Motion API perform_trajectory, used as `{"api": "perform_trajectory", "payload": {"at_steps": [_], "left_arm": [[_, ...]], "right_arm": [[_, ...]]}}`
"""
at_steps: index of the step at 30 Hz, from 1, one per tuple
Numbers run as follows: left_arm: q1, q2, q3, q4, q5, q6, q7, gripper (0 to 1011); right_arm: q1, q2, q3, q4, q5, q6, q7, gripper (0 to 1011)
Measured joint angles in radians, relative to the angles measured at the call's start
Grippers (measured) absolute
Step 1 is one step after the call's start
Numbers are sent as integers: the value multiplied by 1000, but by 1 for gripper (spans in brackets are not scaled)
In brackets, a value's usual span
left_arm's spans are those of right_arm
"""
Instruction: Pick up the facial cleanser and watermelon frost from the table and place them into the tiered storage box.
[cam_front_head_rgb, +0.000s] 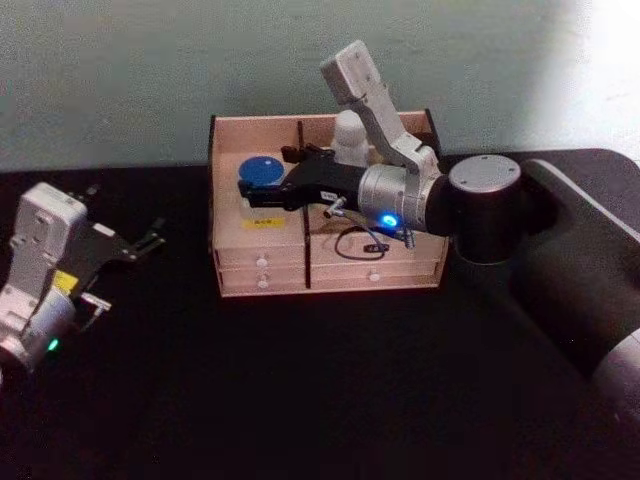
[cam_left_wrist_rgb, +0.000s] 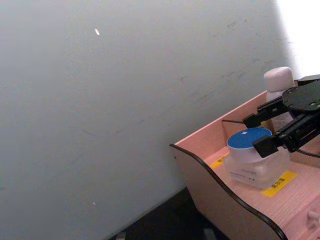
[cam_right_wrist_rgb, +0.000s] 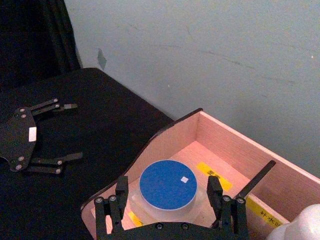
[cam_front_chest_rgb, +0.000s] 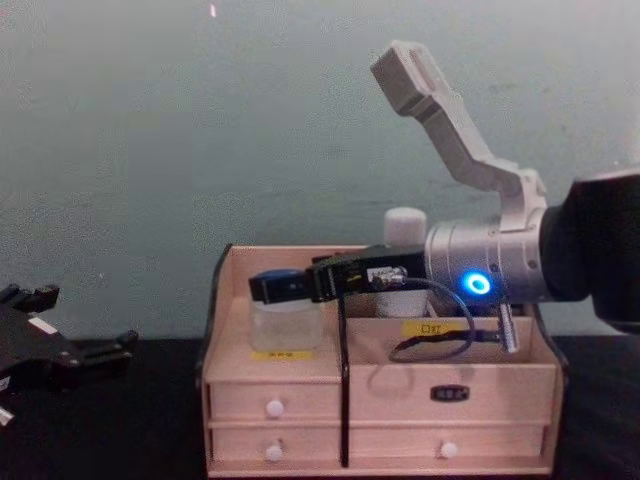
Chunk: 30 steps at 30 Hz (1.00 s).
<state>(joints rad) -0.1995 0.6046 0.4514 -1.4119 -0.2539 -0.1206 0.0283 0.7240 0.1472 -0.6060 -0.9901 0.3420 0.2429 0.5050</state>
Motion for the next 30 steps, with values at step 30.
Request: {"api": "perform_trajectory", "payload": {"at_steps": [30], "left_arm": [[0,0,0,0,0,0,0,1001]], "right_arm": [[-271,135,249,-422,12,-185,-256,1003]]}}
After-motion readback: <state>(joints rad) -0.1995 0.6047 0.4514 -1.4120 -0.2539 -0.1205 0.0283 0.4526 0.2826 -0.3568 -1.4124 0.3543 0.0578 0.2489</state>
